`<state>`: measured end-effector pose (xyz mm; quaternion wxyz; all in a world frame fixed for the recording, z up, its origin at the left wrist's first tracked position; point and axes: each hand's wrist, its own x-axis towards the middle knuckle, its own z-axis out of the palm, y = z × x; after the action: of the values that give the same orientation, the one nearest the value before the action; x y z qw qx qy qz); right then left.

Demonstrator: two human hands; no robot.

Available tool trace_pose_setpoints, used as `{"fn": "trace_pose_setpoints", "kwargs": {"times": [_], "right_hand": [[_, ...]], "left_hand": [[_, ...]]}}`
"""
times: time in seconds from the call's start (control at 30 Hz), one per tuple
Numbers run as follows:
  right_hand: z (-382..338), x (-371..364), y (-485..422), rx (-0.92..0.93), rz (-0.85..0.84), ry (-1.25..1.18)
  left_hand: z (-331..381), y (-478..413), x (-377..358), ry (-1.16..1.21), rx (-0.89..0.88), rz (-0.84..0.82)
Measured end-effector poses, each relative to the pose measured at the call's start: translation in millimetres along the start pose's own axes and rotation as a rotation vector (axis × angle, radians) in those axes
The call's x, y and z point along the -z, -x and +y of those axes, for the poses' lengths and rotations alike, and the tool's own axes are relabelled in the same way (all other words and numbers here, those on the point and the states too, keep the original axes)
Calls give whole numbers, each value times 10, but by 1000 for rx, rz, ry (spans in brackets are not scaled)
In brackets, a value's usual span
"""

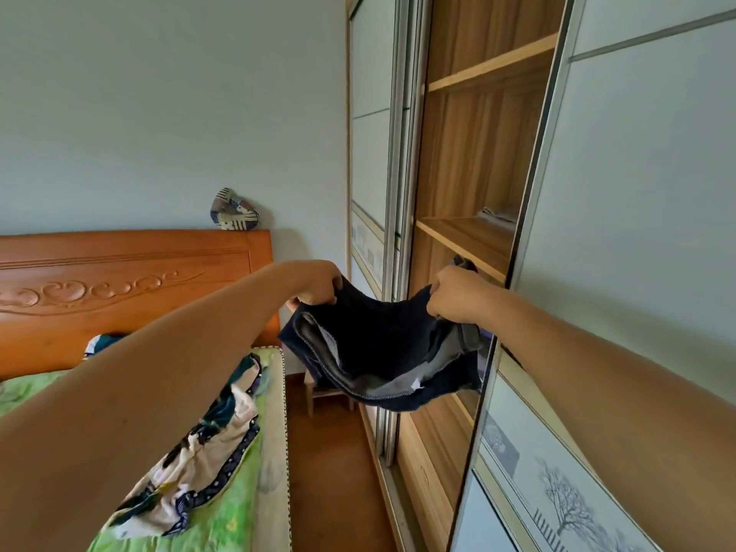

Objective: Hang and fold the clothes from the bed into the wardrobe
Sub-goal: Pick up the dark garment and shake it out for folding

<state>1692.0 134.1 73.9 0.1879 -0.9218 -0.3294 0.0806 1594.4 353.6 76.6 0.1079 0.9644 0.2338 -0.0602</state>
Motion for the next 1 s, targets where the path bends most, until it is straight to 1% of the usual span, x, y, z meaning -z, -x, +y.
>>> {"fn": "trace_pose_setpoints", "kwargs": {"times": [0.17, 0.27, 0.37, 0.47, 0.57, 0.77, 1.0], "right_hand": [[-171, 165, -720, -60, 39, 101], [-182, 302, -1284, -98, 153, 122], [-86, 432, -1874, -154, 248, 76], [45, 618, -2445, -248, 311, 6], [202, 841, -2837, -361, 358, 24], [686, 1207, -3160, -550, 445, 67], [1197, 1262, -3259, -830, 511, 51]], "left_hand": [[-42, -690, 306, -80, -42, 20], [-62, -1268, 540, -73, -76, 50], [-25, -1978, 772, -91, -162, 85], [84, -2695, 1007, -107, -277, 121], [296, -3264, 1217, -43, -373, 127], [960, -4060, 1424, -34, -568, 136], [1654, -4672, 1280, -17, -729, 109]]}}
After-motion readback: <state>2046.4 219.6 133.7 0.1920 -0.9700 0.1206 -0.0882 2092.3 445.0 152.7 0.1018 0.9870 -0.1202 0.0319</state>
